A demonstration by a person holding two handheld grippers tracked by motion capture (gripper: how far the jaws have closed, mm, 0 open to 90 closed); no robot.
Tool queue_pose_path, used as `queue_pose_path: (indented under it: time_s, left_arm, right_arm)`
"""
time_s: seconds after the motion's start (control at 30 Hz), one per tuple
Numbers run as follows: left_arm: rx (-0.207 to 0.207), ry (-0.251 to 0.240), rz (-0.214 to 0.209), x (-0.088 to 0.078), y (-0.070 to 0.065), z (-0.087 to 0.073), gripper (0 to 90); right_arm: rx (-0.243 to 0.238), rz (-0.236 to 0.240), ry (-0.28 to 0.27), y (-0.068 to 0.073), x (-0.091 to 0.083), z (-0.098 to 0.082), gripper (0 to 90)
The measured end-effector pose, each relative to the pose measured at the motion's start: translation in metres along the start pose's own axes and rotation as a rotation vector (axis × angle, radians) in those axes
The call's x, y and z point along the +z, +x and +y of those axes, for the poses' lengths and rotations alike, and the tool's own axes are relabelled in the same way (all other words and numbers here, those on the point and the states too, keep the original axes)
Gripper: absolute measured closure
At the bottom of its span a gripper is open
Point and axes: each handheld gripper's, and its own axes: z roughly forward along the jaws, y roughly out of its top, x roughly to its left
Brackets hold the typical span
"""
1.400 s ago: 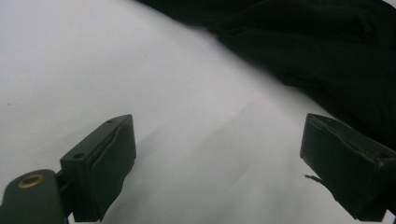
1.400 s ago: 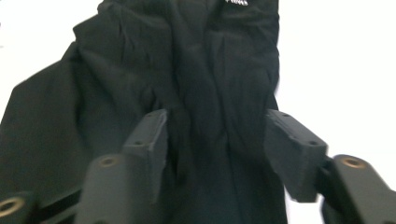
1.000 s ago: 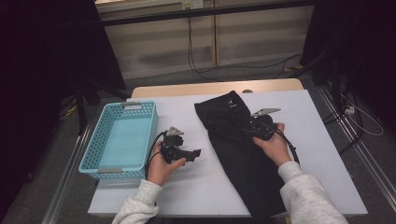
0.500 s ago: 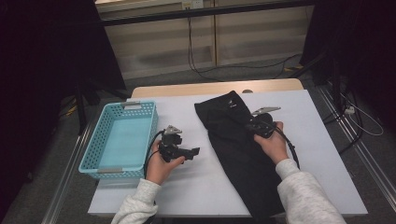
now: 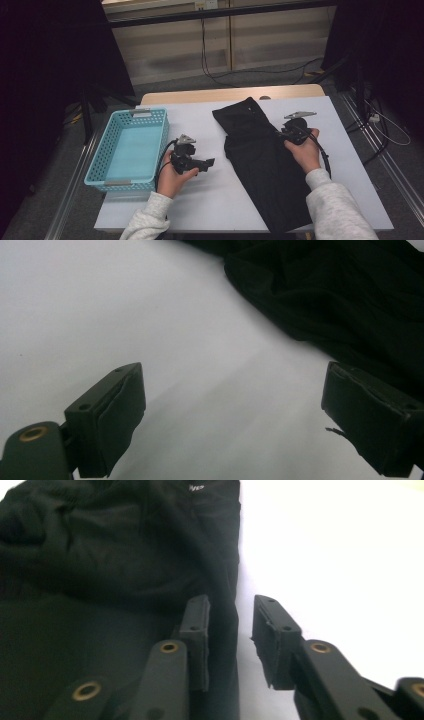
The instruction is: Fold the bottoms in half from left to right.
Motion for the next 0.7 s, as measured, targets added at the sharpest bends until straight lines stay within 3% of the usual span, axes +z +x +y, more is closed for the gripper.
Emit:
queue_pose_path:
  time_s: [0.07,0.13,0.2,0.4,0.7]
  left_arm:
    - [-0.004,0.0,0.001,0.0,0.0,-0.001,10.5]
    - [-0.004,0.001,-0.001,0.0,0.0,-0.001,10.5]
    - [-0.006,-0.002,0.0,0.0,0.0,0.0,10.5]
    - [-0.001,0.002,-0.003,0.0,-0.001,0.0,10.5]
    - [-0.003,-0.004,-0.003,0.0,-0.002,0.0,10.5]
  right_arm:
    - [0.007,0.011,0.009,0.001,-0.005,-0.003,54.3]
    - [0.014,0.024,-0.017,0.002,-0.012,-0.007,50.7]
    - [0.026,0.033,-0.009,0.0,-0.018,-0.013,45.5]
    - [0.033,0.034,0.028,-0.004,-0.037,-0.037,41.3]
    - [0.048,0.042,0.021,-0.007,-0.062,-0.069,40.9]
